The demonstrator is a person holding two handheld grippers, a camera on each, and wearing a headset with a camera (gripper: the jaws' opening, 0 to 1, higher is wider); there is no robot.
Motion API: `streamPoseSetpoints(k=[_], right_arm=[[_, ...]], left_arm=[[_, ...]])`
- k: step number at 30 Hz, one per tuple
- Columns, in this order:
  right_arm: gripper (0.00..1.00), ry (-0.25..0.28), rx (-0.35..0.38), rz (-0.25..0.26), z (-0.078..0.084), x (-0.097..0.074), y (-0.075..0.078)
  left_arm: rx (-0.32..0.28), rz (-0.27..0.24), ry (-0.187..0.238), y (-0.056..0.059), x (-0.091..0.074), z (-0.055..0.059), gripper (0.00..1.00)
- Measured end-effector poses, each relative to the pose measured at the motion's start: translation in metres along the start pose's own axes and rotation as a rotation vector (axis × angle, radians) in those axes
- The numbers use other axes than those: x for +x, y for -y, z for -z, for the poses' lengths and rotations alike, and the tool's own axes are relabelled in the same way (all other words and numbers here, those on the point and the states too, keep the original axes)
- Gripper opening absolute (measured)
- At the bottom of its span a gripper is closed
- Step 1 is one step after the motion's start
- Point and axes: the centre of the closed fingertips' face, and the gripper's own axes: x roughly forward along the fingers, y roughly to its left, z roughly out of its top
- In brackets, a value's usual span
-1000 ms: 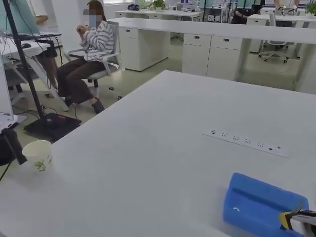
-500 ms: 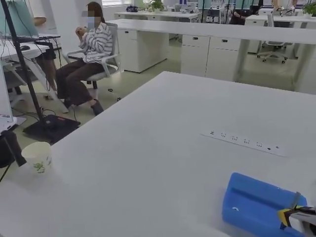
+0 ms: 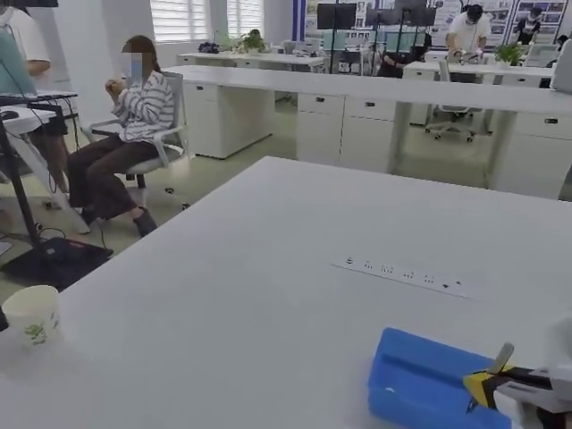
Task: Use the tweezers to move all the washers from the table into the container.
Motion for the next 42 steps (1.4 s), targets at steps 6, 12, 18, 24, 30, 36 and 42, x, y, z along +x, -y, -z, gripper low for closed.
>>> streamPoseSetpoints(k=[6, 12, 18, 24, 30, 36, 42], right_arm=[[0.03, 0.029, -0.040, -0.072, -0.005, -0.022, -0.021], [0.03, 0.026, -0.086, -0.174, -0.001, -0.039, -0.054], [0.04, 0.016, -0.118, -0.247, 0.006, -0.056, -0.080], [0.04, 0.007, -0.143, -0.312, 0.008, -0.072, -0.103], [0.04, 0.023, -0.150, -0.404, 0.004, -0.088, -0.129], [0.04, 0.037, -0.170, -0.476, 0.001, -0.100, -0.148], [0.04, 0.033, -0.216, -0.526, 0.001, -0.108, -0.159]], left_arm=[[0.025, 0.050, 0.093, 0.006, -0.018, -0.046, 0.82], [0.089, 0.087, 0.177, 0.015, -0.036, -0.087, 0.80], [0.103, 0.201, 0.311, 0.032, -0.060, -0.138, 0.74], [0.130, 0.287, 0.370, 0.046, -0.074, -0.172, 0.61], [0.137, 0.442, 0.409, 0.068, -0.084, -0.196, 0.40], [0.148, 0.601, 0.407, 0.090, -0.092, -0.205, 0.23], [0.231, 0.751, 0.355, 0.110, -0.095, -0.194, 0.18]])
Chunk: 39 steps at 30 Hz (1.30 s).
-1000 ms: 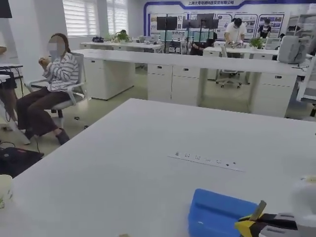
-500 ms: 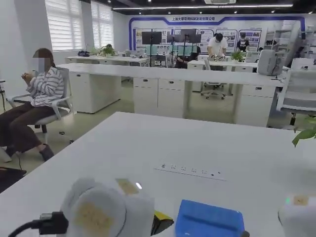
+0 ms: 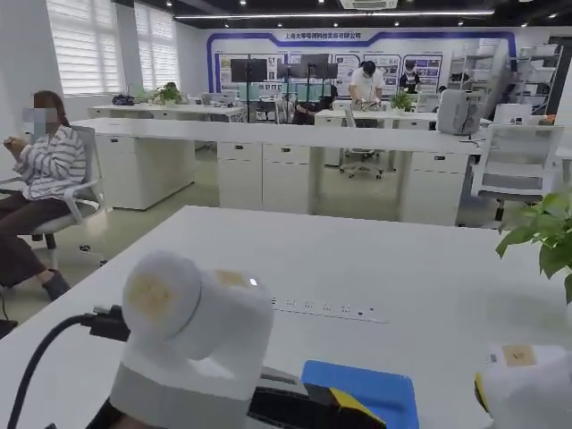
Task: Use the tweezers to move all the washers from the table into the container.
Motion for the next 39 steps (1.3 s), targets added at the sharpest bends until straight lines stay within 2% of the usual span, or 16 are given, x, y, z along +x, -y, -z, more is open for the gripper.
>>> streamPoseSetpoints(k=[1, 3, 6, 11, 15, 19, 24, 26, 28, 32, 35, 39], right_arm=[[0.04, -0.006, -0.006, -0.011, 0.000, 0.000, -0.002], [0.04, -0.025, -0.023, -0.031, 0.002, 0.000, -0.007], [0.03, -0.043, -0.035, -0.055, 0.005, 0.000, -0.012], [0.03, -0.069, -0.047, -0.102, 0.011, 0.002, -0.020], [0.03, -0.082, -0.050, -0.118, 0.016, 0.003, -0.023], [0.05, -0.041, -0.020, -0.123, 0.011, 0.002, -0.019], [0.06, 0.028, -0.010, -0.083, 0.005, -0.003, -0.008], [0.07, 0.047, 0.007, -0.084, 0.004, -0.006, -0.005], [0.10, 0.049, 0.026, -0.084, 0.004, -0.007, -0.003], [0.12, 0.058, 0.023, -0.078, 0.004, -0.009, -0.002], [0.14, 0.021, 0.009, -0.085, 0.015, -0.005, -0.005], [0.10, 0.031, 0.014, -0.094, 0.015, -0.004, -0.009]], left_arm=[[-0.009, -0.002, 0.006, 0.000, 0.001, -0.001, 0.18], [-0.025, 0.049, -0.004, 0.005, 0.002, 0.001, 0.16], [-0.010, 0.089, -0.015, 0.008, 0.003, 0.003, 0.11], [0.012, 0.116, -0.023, 0.008, 0.007, 0.005, 0.00], [0.033, 0.163, -0.057, 0.014, 0.007, 0.009, 0.00], [0.055, 0.127, -0.039, 0.007, 0.008, 0.005, 0.00], [0.061, 0.113, -0.017, -0.002, 0.002, -0.005, 0.00], [0.050, 0.117, -0.006, -0.004, -0.001, -0.008, 0.00], [0.029, 0.133, 0.001, -0.004, -0.001, -0.008, 0.00], [0.033, 0.134, 0.008, -0.004, -0.002, -0.010, 0.00], [0.002, 0.151, 0.060, -0.003, -0.005, -0.021, 0.00], [0.017, 0.149, 0.055, -0.005, -0.009, -0.024, 0.00]])
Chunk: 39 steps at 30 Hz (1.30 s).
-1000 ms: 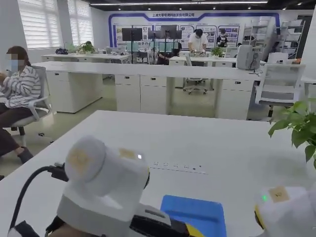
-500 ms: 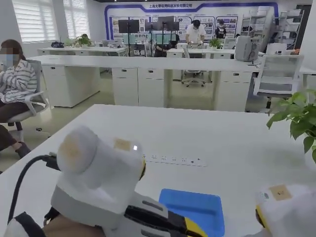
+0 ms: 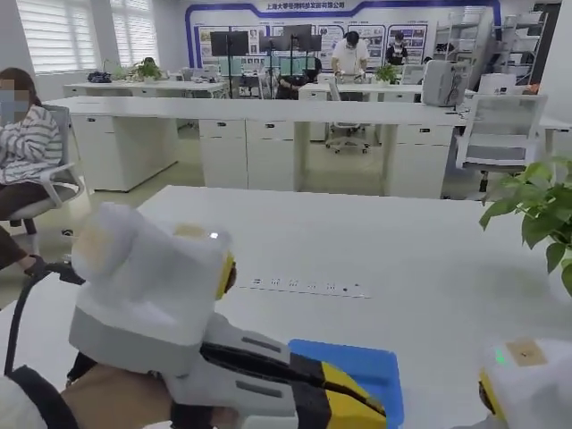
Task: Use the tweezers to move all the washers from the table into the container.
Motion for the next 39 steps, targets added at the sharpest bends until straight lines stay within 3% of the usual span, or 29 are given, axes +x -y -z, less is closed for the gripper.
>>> streamPoseSetpoints(k=[9, 13, 14, 16, 20, 23, 25, 28, 29, 31, 39], right_arm=[[0.06, 0.021, 0.030, -0.008, -0.003, -0.001, 0.004], [0.02, -0.030, 0.009, -0.006, 0.005, -0.001, 0.004], [0.02, -0.070, -0.004, -0.006, 0.011, 0.000, 0.005], [0.01, -0.086, -0.038, 0.015, 0.012, 0.002, 0.008], [0.01, -0.128, -0.030, -0.004, 0.015, 0.003, 0.008], [0.01, -0.198, -0.108, -0.005, 0.021, 0.002, 0.010], [0.01, -0.232, -0.116, -0.006, 0.023, 0.002, 0.011], [0.01, -0.320, -0.169, 0.004, 0.031, 0.000, 0.017], [0.01, -0.341, -0.174, 0.002, 0.033, -0.001, 0.018], [0.01, -0.357, -0.186, 0.014, 0.034, 0.001, 0.020], [0.01, -0.535, -0.240, 0.019, 0.060, 0.002, 0.029]], left_arm=[[-0.002, -0.001, 0.018, -0.001, -0.010, -0.002, 0.00], [0.001, 0.008, 0.003, -0.002, -0.013, 0.006, 0.00], [0.000, -0.016, -0.026, -0.006, -0.014, 0.013, 0.00], [0.027, -0.048, -0.057, -0.010, -0.013, 0.020, 0.00], [-0.009, -0.042, -0.084, -0.010, -0.013, 0.027, 0.10], [-0.007, -0.053, -0.117, -0.014, -0.015, 0.034, 0.13], [-0.006, -0.057, -0.137, -0.016, -0.016, 0.038, 0.14], [-0.013, -0.057, -0.196, -0.018, -0.017, 0.047, 0.16], [-0.009, -0.081, -0.252, -0.022, -0.019, 0.056, 0.17], [0.045, -0.125, -0.314, -0.028, -0.018, 0.065, 0.19], [0.050, -0.135, -0.406, -0.028, -0.007, 0.089, 0.18]])
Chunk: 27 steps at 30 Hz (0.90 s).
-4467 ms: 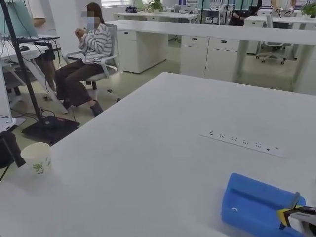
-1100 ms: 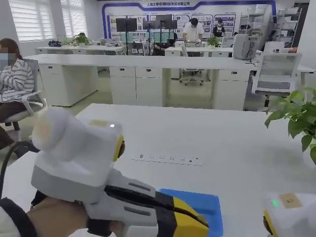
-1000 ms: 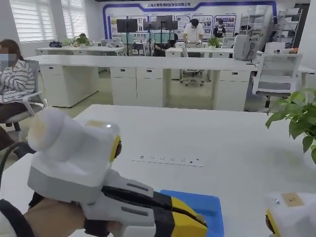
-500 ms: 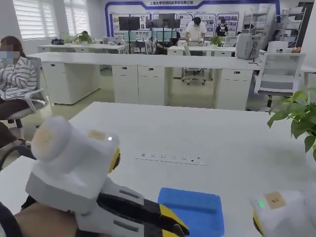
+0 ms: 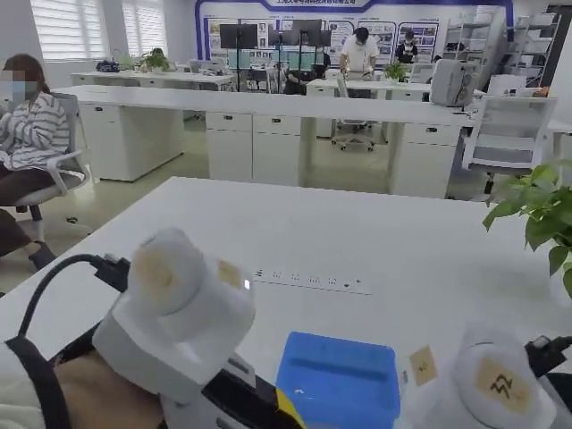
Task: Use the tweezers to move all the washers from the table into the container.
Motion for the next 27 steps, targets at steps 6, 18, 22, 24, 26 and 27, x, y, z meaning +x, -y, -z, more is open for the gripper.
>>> streamPoseSetpoints(k=[6, 18, 22, 24, 26, 27], right_arm=[[0.01, -0.060, 0.001, -0.018, 0.009, 0.009, 0.002], [0.01, -0.111, 0.014, -0.024, 0.022, 0.020, 0.008], [0.01, -0.107, 0.013, -0.009, 0.024, 0.021, 0.015], [0.01, -0.087, 0.023, 0.002, 0.023, 0.021, 0.020], [0.01, -0.067, 0.027, 0.011, 0.023, 0.023, 0.025], [0.01, -0.067, 0.022, 0.017, 0.024, 0.025, 0.027]], left_arm=[[0.064, -0.021, -0.107, 0.000, 0.020, 0.019, 0.12], [0.150, -0.012, -0.227, -0.010, 0.047, 0.045, 0.01], [0.164, -0.010, -0.249, -0.016, 0.054, 0.051, 0.00], [0.155, -0.022, -0.261, -0.022, 0.057, 0.056, 0.00], [0.166, -0.025, -0.266, -0.026, 0.061, 0.061, 0.00], [0.167, -0.030, -0.266, -0.028, 0.062, 0.061, 0.00]])
